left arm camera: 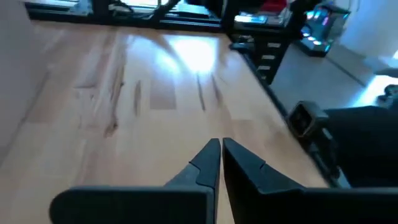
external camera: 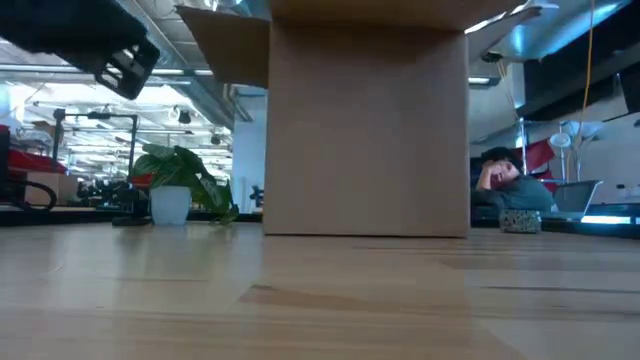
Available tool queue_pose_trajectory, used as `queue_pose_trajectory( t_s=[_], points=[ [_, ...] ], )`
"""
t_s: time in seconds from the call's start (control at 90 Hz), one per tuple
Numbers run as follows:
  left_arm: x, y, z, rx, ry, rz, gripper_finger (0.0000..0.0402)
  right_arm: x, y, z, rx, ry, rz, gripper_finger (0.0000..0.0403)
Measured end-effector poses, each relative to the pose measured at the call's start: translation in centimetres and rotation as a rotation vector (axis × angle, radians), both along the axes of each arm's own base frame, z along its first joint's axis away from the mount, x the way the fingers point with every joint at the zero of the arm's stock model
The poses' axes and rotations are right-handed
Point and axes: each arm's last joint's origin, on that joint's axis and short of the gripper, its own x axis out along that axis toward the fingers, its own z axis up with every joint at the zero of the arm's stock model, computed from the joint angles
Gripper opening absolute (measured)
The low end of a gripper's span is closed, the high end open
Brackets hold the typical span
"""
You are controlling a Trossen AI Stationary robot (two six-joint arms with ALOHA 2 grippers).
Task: Wrap mug
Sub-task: Return to Home Position
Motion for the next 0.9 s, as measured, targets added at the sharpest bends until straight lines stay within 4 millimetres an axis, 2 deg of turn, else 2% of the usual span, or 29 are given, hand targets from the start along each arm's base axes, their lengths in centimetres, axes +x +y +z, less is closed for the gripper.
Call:
queue_pose_trajectory(
  t_s=[0.156,0.267,0.311,0.367,0.456,0.578,0.756,0.9],
  points=[
    [-0.3,-0.1,-0.5,0.018,0.047,-0.004,0.0000,-0.7,-1.7,-4.4,0.009,0.097,-0.130,0.0214],
    [-1.3,-1.4,-0.3,0.111,-0.003,-0.073,0.0000,-1.2,-2.7,-6.6,0.019,0.072,-0.181,0.0214],
    [-2.0,-1.5,-0.6,0.196,0.003,-0.023,0.0000,-1.7,-3.0,-7.5,0.005,0.059,-0.188,0.0214],
    [-3.3,-0.6,-1.7,0.272,0.047,0.088,0.0000,-2.7,-3.8,-8.4,-0.011,0.060,-0.192,0.0211],
    [-4.4,0.9,-2.9,0.213,0.049,0.167,0.0000,-3.7,-5.1,-8.6,0.062,-0.008,-0.152,0.0199],
    [-6.1,1.7,-3.4,0.086,-0.053,0.060,0.0000,-5.1,-6.9,-9.7,0.096,-0.088,-0.094,0.0172],
    [-8.2,3.1,-3.6,0.021,-0.238,-0.028,0.0000,-6.7,-8.4,-10.3,0.127,-0.188,-0.011,0.0133],
    [-8.5,3.3,-3.5,0.053,-0.241,-0.077,0.0000,-7.9,-9.5,-11.3,0.126,-0.233,-0.020,0.0112]
  ],
)
